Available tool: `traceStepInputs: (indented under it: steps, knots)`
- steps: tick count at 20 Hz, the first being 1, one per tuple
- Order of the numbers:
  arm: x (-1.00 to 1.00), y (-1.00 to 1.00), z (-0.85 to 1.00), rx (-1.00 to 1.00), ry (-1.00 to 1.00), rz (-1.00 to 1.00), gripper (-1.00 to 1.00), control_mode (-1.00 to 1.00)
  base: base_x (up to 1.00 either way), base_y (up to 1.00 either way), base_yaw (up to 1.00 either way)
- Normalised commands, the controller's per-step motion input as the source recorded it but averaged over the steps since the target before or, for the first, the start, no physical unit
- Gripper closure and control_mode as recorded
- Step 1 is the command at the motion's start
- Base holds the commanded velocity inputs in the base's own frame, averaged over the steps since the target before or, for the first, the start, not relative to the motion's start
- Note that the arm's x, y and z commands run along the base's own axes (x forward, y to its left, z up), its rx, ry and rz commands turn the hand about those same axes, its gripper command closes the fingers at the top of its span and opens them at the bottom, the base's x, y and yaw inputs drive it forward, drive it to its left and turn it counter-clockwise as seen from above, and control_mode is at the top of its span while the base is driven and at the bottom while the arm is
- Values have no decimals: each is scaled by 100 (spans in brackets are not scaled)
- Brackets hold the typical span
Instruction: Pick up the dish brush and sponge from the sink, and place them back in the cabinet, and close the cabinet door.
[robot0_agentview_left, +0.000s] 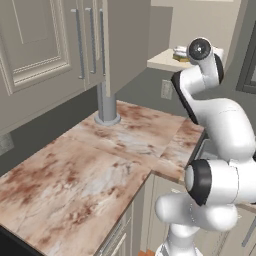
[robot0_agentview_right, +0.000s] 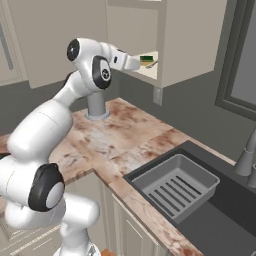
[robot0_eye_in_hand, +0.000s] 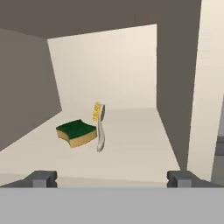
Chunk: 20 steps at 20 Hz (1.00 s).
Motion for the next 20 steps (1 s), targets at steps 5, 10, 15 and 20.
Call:
traceStepInputs:
  steps: [5,10,15,20]
  knots:
    - [-53,25,21,-3,-5,0,-100,-100,0,0,0]
    - [-62,25,26,-3,-5,0,-100,-100,0,0,0]
    - [-57,31,2,-6,-8,0,-100,-100,0,0,0]
    - [-52,38,0,-6,-6,0,-100,-100,0,0,0]
